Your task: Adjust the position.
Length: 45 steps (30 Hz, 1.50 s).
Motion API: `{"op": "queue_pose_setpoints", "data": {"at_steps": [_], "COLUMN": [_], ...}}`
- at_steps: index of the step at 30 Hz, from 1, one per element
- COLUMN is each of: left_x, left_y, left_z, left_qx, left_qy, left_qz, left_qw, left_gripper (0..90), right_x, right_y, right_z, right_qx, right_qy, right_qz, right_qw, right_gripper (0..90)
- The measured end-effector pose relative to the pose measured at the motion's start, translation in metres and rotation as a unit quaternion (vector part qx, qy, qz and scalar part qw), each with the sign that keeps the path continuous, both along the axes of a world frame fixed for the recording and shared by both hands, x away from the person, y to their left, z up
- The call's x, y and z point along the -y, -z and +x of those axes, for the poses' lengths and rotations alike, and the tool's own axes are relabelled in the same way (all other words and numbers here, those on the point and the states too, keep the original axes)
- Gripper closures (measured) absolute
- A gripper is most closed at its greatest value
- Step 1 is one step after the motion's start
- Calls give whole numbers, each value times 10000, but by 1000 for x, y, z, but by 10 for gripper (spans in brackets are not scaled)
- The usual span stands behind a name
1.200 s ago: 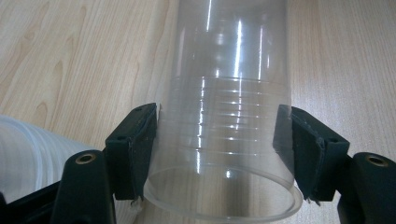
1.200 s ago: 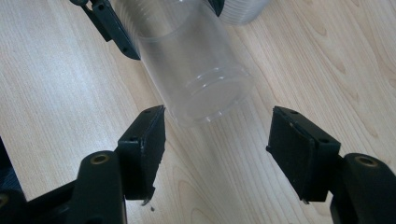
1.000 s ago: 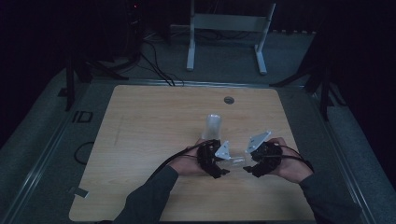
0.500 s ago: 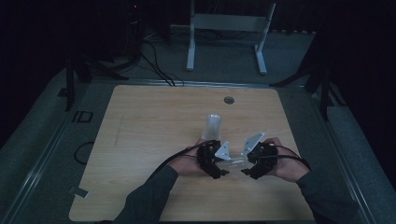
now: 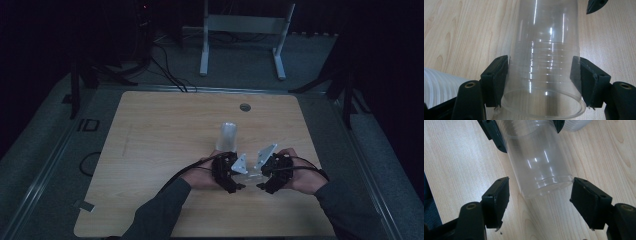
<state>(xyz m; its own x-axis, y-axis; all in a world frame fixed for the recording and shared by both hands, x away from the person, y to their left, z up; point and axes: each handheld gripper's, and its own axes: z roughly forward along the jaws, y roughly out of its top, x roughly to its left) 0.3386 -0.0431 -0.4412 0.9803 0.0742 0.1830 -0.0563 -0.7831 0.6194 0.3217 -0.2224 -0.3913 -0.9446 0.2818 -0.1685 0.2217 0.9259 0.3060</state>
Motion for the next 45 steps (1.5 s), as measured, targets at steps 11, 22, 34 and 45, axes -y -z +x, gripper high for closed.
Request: {"op": "queue_pose_setpoints", "data": {"at_steps": [11, 22, 34, 45], "left_x": [1, 2, 3, 3], "left_y": [-4, -6, -6, -8], "left_z": [-5, -8, -10, -9], "left_qx": [23, 128, 155, 126], "left_qy": [166, 242, 232, 102], "left_qz": [-109, -151, -233, -330], "left_qw": [9998, 9995, 9993, 9993], "left_gripper": [315, 307, 259, 191], "right_x": [-4, -3, -1, 2], "right_y": [7, 9, 10, 11], "right_z": [1, 0, -1, -2], "right_qx": [-129, -154, -132, -116], "right_qy": [-151, -178, -192, -102], "right_qz": [-90, -45, -3, 101], "right_qw": [9998, 9997, 9997, 9998], "right_gripper": [308, 379, 415, 416]}}
